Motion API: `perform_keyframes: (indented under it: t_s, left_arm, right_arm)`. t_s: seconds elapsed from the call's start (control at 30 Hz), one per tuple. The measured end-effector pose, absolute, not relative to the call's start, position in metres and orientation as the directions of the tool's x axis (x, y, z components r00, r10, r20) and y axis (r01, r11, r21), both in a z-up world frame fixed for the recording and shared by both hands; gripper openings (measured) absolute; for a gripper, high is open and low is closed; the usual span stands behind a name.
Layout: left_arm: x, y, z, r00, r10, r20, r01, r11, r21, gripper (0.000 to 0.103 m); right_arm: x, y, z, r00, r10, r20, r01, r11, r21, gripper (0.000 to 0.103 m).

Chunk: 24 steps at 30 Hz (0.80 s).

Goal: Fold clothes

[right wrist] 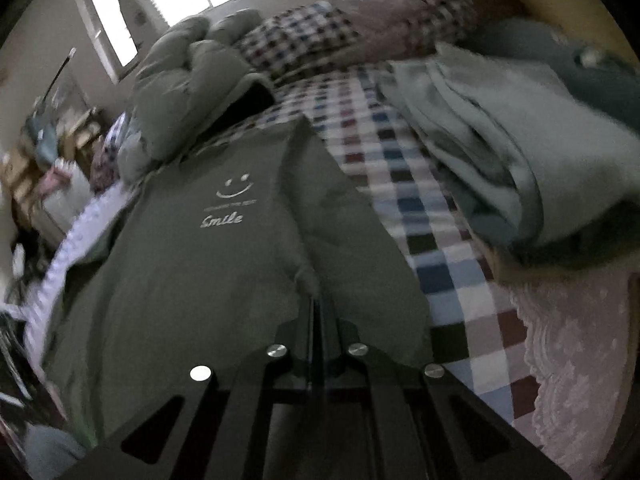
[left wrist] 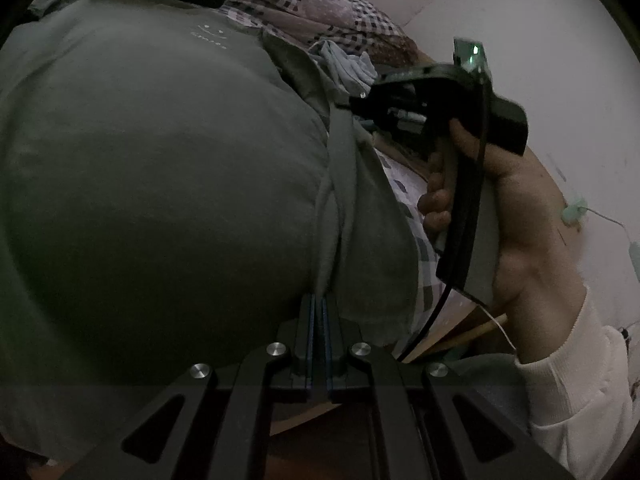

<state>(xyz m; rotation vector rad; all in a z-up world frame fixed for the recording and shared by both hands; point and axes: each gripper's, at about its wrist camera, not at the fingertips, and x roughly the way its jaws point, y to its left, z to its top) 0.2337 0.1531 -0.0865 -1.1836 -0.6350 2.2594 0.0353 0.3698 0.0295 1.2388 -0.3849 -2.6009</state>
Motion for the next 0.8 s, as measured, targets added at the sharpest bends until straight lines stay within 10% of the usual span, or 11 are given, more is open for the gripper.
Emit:
perform_keyframes:
  t_s: [0.6,0.8]
  left_arm:
    - [0.237,0.154,-0.081,-0.502,0.612,-0.611,-0.242,-0.778,-0.58,0.002]
    - [0.233,0.157,-0.082,-0.501,0.617,-0.607,-0.238,-0.773,-0.588,0.002]
  right_arm:
    - [0.042,0.401,0.04,-0.678,-0.198,-0.708,-0.029,-0.955,0.295,0.005]
    - [0.082,0.349,0.058,-0.689,-0.24,-0.684,0.178,-0.971,0.162,0.045]
